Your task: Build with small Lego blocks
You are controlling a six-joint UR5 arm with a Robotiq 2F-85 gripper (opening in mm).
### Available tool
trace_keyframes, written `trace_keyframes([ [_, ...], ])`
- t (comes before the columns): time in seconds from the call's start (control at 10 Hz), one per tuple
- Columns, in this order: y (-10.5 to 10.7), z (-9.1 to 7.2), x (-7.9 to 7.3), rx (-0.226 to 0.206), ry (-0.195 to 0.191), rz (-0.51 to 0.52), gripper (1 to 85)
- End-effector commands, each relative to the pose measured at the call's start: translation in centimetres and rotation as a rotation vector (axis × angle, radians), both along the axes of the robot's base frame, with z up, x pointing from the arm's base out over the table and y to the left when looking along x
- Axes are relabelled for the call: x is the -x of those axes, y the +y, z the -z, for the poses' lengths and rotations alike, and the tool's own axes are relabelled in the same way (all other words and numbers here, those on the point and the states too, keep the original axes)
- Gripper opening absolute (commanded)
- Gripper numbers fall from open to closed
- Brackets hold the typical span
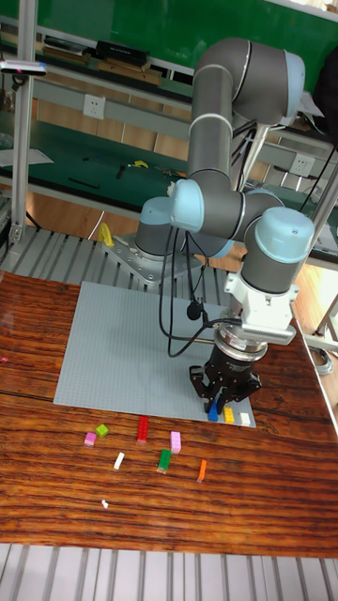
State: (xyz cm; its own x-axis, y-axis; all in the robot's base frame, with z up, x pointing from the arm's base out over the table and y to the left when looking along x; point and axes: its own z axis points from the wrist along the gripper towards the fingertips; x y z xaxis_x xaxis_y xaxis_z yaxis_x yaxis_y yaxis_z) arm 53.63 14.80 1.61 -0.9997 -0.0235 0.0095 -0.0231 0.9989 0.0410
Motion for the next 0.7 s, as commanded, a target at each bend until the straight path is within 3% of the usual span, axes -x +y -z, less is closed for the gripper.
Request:
trace_keyframes([
  [0.0,1.1,-1.3,0.0,-0.044,0.035,-0.049,23.0],
  [0.2,0.2,-1.4,0.1,-0.021,0.041,-0.042,27.0],
  [0.6,0.0,-0.9,0.2,-0.017,0.036,-0.001,24.0],
])
